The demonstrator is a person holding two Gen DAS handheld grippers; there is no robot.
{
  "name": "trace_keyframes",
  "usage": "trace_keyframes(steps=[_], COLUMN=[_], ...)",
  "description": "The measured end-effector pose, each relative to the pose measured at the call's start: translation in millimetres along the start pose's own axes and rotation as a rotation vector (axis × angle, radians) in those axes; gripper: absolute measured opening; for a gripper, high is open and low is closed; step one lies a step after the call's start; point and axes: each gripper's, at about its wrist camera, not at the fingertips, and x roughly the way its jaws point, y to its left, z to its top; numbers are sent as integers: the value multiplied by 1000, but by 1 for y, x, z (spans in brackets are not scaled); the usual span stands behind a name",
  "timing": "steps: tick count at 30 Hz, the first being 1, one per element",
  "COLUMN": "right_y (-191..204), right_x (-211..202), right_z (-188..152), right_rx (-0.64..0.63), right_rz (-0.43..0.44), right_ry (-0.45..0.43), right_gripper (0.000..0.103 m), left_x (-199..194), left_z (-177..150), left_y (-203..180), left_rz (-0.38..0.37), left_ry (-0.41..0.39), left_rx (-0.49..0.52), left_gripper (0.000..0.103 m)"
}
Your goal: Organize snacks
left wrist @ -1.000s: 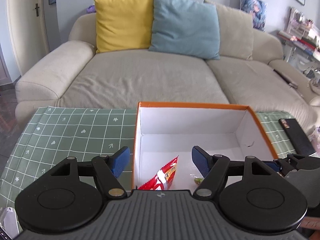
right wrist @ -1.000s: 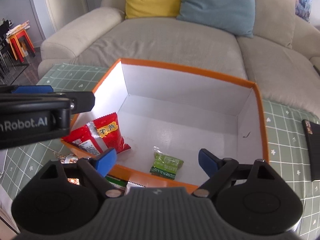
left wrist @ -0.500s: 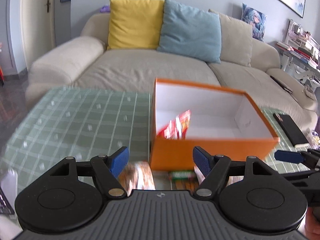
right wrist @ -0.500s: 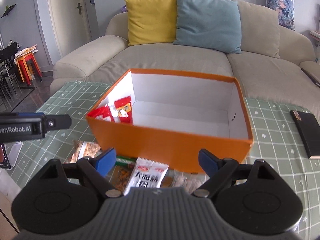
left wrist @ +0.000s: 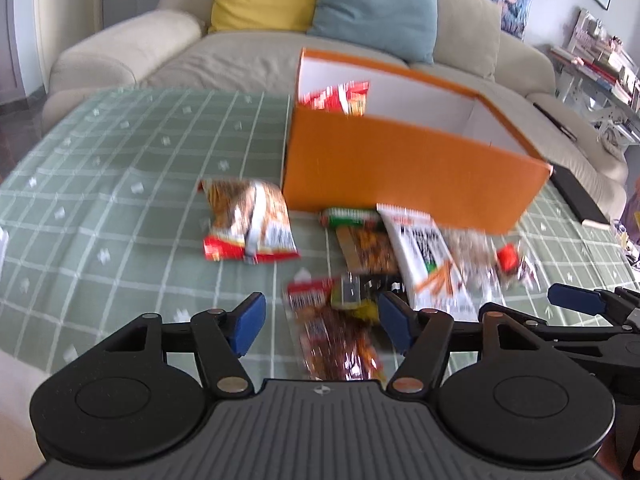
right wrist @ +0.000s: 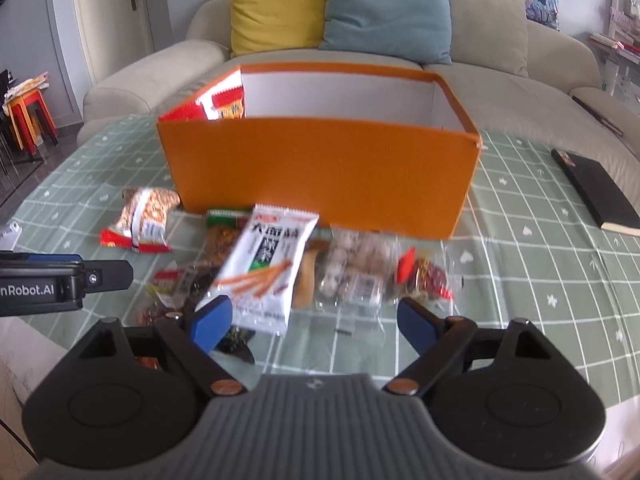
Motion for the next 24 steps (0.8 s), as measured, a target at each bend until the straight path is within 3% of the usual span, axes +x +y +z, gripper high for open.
trace_keyframes(steps=[9,24], right_y=[1,4], right_x=[7,13], right_z=[-7,0], right_rx=[-23,-32], right_rz=[-14,14], right_ry=[9,-10], right_gripper=[86,86], left_x=[16,46], left_z=[-16,-16], left_y=[-4,-9], left_rz=[-21,23], left_ry=[77,155], left_rx=[-18,4], left_gripper=[76,80])
